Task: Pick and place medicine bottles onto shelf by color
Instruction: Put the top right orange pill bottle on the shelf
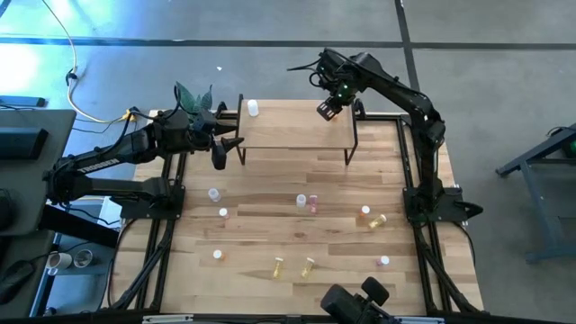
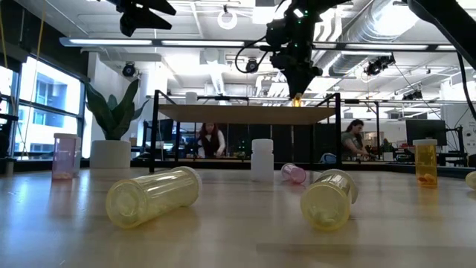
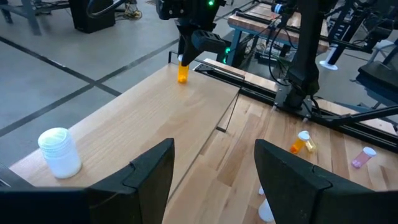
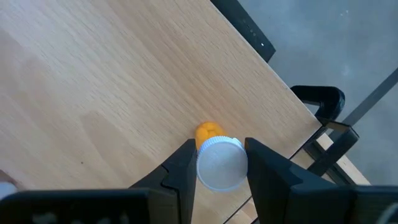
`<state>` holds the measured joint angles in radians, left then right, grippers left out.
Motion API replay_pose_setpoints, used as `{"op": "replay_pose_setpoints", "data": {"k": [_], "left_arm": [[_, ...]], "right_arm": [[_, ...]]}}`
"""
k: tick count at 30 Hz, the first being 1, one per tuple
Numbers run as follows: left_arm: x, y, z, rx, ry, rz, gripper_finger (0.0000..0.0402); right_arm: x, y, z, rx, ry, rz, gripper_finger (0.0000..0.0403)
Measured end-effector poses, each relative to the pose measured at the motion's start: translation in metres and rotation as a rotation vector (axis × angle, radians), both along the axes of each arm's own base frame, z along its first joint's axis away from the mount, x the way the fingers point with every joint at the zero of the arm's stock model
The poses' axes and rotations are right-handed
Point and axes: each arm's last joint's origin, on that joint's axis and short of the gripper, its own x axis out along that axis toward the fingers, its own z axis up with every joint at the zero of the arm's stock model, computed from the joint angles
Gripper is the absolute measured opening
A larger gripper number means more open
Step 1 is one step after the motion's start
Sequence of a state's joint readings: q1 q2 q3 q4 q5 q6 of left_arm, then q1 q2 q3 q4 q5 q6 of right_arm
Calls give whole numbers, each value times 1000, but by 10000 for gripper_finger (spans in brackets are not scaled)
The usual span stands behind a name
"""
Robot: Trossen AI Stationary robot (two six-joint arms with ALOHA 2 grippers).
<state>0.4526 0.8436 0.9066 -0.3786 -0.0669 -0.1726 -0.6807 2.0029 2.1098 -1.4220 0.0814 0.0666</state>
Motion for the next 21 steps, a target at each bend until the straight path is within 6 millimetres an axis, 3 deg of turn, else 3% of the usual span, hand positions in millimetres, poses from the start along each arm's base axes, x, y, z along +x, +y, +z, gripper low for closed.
{"op": "replay_pose_setpoints", "data": {"k": [16, 21], "left_arm": [[0, -1, -1, -11, 3, -28, 211], [0, -1, -2, -20, 20, -29, 211]], "right_arm": [[0, -1, 0, -35, 19, 16, 108], [0, -1, 0, -38, 24, 31, 134]]}}
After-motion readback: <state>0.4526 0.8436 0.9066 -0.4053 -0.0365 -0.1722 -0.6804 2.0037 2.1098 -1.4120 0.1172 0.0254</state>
